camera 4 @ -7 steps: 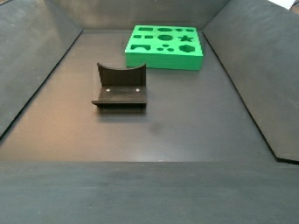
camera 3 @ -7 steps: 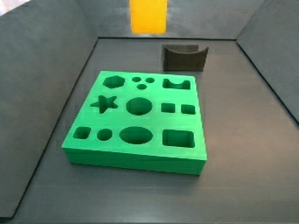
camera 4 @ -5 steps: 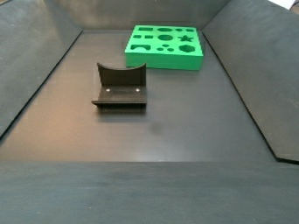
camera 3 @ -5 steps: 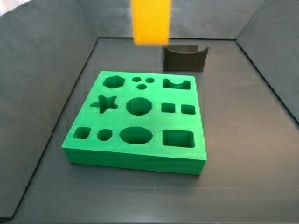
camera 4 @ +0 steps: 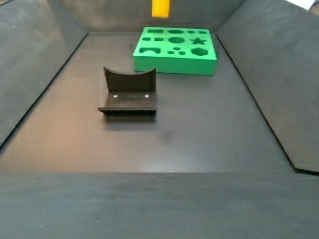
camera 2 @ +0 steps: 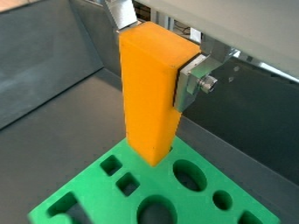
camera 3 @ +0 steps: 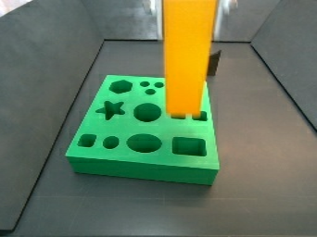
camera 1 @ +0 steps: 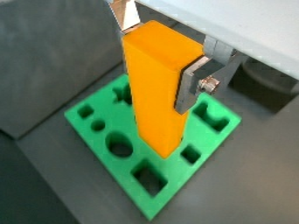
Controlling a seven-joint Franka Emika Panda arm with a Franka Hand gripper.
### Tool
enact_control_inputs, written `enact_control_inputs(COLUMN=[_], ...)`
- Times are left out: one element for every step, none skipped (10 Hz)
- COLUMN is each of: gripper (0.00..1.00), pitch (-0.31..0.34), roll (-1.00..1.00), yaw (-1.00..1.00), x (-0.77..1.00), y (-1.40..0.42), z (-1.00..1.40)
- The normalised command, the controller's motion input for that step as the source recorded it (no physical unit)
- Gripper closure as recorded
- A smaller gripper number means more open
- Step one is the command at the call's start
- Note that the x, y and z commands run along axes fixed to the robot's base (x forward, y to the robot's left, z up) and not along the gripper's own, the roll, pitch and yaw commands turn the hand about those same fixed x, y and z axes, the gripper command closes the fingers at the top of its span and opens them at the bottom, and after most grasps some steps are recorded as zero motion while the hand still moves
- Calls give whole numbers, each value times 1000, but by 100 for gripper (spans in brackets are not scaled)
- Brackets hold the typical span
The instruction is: Insert the rectangle object.
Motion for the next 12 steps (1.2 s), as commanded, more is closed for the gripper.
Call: enact_control_inputs(gripper=[100,100,100,100,100,100,100,100,100,100,100,100], pitch=[60,1,21,27,34,40,20,66,83,23,0,0], roll=[190,200,56,0,0,-17,-161,-159,-119,-49,-27,-23], yaw=[0,40,0,0,-57,-11,-86,-86,-106,0,6,129], x=[91,-49,0,97,169,63,203,423,451,0,-323,-489], y=[-583,-369,-146,0,0,57,-40,-163,-77,0,26,49], z=[-883,-771,-560,-231,-154,-140,-214,-234,-374,-426,-466,-343])
